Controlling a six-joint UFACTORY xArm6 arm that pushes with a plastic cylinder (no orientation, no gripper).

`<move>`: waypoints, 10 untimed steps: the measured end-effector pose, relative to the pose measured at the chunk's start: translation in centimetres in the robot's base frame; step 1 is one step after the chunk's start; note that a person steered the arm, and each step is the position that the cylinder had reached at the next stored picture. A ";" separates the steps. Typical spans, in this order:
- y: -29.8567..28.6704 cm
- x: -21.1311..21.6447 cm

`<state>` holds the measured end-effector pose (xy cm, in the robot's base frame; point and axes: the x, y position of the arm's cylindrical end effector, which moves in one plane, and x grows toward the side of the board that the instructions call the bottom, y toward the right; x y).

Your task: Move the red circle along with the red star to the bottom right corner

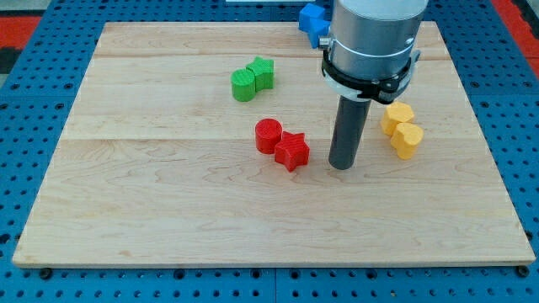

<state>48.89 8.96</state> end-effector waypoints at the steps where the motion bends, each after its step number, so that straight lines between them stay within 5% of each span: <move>1: 0.8 1.0; 3: -10.2 2.8; 4: -16.0 0.2; 6: -13.8 -10.0; 10: -9.1 -3.4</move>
<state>45.46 -0.10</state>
